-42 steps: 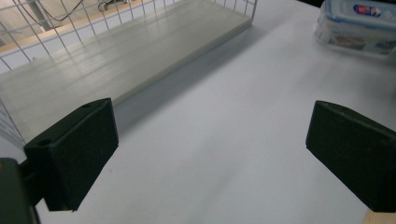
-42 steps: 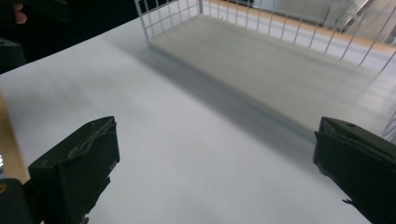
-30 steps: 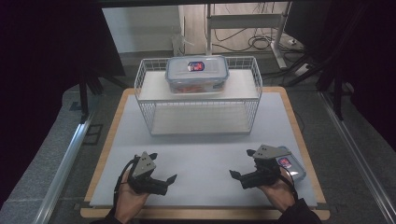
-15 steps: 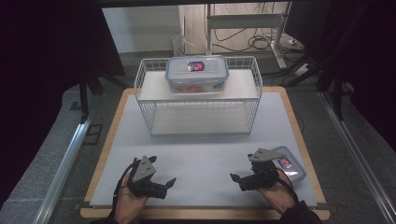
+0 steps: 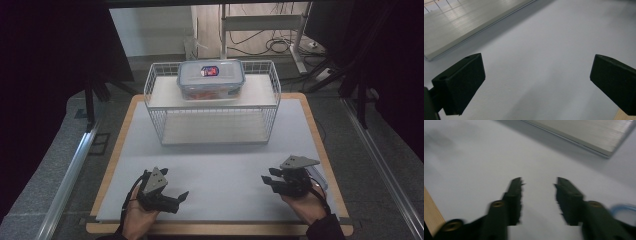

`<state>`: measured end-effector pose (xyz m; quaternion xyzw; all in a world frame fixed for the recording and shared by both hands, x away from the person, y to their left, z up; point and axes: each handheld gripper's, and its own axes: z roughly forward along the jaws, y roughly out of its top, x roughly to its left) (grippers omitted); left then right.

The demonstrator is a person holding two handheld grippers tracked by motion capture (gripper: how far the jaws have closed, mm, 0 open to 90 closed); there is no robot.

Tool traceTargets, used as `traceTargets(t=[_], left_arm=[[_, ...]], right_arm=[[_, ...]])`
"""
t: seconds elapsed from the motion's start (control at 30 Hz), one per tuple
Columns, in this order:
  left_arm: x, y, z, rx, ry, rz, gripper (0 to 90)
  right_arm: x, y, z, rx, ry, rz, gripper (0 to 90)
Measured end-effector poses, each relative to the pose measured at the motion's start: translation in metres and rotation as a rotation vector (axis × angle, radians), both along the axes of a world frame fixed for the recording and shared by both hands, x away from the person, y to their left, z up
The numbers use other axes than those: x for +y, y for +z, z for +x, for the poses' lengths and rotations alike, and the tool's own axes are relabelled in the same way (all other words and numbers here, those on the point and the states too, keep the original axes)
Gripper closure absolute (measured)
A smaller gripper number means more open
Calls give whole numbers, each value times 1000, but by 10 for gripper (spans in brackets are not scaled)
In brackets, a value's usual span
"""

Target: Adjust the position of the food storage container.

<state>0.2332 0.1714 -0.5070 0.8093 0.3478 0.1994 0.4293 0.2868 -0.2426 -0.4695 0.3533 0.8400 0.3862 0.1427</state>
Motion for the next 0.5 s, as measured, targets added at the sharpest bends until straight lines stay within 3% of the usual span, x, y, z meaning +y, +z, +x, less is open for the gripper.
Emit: traceTargets(t=[0.1, 0.17, 0.5], left_arm=[[0, -1, 0, 6, 0, 1, 0], [0, -1, 1, 10, -1, 5, 0], [0, -1, 0, -10, 1, 9, 0]], right_arm=[[-14, 4, -1, -14, -19, -6, 816], [-26, 7, -3, -37, -65, -20, 897], [-93, 15, -9, -76, -315, 16, 900]])
